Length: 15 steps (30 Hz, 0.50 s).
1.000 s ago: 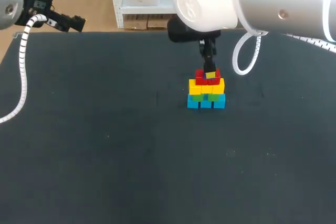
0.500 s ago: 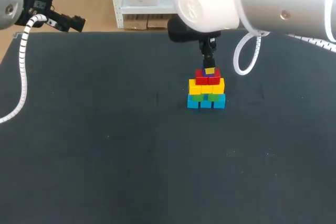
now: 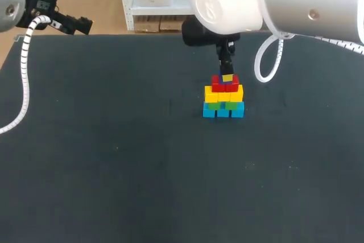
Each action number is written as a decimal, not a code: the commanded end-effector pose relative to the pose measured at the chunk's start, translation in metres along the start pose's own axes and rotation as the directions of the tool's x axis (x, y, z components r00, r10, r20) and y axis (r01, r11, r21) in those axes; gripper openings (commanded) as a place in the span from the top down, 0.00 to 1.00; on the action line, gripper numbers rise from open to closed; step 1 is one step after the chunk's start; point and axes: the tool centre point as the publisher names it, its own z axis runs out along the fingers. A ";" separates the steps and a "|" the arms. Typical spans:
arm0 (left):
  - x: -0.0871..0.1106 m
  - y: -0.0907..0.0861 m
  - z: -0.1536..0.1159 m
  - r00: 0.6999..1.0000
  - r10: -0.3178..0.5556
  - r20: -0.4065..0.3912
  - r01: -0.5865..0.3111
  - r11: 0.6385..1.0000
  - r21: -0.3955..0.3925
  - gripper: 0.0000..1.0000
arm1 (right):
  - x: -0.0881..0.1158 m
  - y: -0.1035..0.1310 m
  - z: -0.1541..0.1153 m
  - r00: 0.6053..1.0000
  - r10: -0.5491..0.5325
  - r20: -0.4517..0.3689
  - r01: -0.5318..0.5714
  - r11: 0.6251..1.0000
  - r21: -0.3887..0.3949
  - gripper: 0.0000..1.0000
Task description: Place the blue cubes, place green cubes on the blue cubes, place the yellow cubes on the green cubes, then place the red cubes on the yellow cubes, and place purple cube on the red cubes.
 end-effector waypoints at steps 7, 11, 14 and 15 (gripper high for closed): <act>0.000 0.001 0.001 1.000 0.000 0.003 0.000 1.000 0.003 0.00 | 0.002 0.001 0.002 1.000 0.001 0.004 -0.001 1.000 -0.004 0.66; 0.000 0.001 0.001 1.000 0.000 0.003 0.000 1.000 0.003 0.00 | 0.002 0.000 0.003 1.000 0.003 0.001 -0.003 1.000 -0.004 0.55; 0.000 0.001 0.001 1.000 0.000 0.003 0.000 1.000 0.003 0.00 | 0.002 0.000 0.003 1.000 0.000 0.001 0.000 1.000 -0.004 0.00; 0.000 0.001 0.001 1.000 0.000 0.003 0.000 1.000 0.003 0.00 | 0.002 0.000 0.003 1.000 0.001 0.002 -0.001 1.000 -0.004 0.00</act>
